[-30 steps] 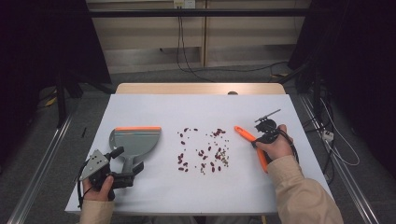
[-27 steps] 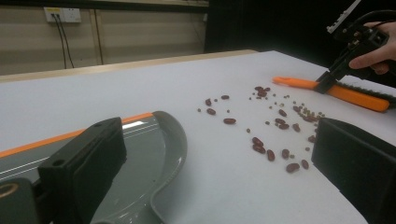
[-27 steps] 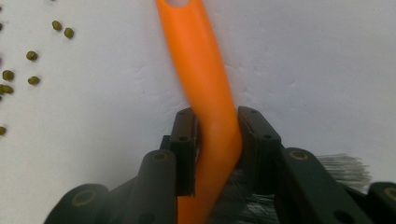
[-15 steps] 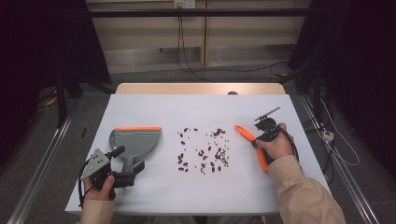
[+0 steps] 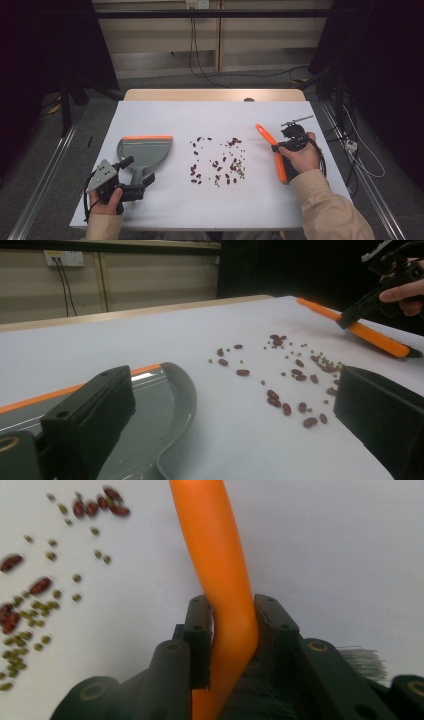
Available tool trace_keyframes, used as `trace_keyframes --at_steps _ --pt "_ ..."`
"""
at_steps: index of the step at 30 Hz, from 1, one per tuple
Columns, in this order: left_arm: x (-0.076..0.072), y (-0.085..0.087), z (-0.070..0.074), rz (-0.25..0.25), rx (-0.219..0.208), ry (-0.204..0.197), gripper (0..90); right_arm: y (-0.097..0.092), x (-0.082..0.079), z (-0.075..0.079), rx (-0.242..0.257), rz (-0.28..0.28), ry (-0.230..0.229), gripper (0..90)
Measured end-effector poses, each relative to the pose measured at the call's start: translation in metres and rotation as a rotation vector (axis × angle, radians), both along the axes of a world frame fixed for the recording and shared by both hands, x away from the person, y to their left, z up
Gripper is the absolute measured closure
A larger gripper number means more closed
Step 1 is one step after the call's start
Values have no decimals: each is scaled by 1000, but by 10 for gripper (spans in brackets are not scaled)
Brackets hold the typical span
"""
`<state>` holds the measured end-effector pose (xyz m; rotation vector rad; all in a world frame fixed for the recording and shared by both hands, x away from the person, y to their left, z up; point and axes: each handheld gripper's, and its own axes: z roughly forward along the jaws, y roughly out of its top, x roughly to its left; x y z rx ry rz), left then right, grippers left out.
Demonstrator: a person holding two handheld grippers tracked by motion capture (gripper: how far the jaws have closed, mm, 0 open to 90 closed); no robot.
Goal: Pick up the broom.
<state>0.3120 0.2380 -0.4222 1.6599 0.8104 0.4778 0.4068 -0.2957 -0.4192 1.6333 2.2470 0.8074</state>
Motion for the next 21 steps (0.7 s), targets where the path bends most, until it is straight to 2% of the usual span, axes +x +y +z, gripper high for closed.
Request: trace_keyframes --at_steps 1,2,3,4,5,11,12,13,17,18,20,21 --pt "0 0 0 0 0 0 27 0 0 0 0 0 0 700" --pt "0 -1 0 1 -4 -1 27 -3 -6 5 42 -11 -62 700" --pt "-1 -1 1 2 -3 -3 27 -3 -6 5 42 -11 -62 700" --pt "-1 -1 1 3 -2 -3 27 -4 -12 8 69 -23 -123 701" --pt "-1 -1 1 3 1 -3 27 -6 -15 9 87 -35 -159 701" --pt "-2 -6 4 -3 -2 -11 27 -9 -32 15 159 -62 -313 702" --pt "-2 -6 4 -3 -2 -11 27 -9 -32 15 159 -62 -313 702" --pt "-2 -6 4 -4 -8 -10 27 -10 -38 15 192 -70 -363 702" --pt "-2 -8 6 -8 -6 -15 27 -12 -47 17 232 -76 -436 702" --pt "-2 -9 6 -9 -5 -14 27 -12 -47 17 232 -76 -436 702" --pt "-1 -11 7 -7 -11 -14 27 -12 -52 17 261 -72 -475 703" --pt "-1 -11 8 -10 -10 -14 27 -12 -52 17 261 -72 -475 703"
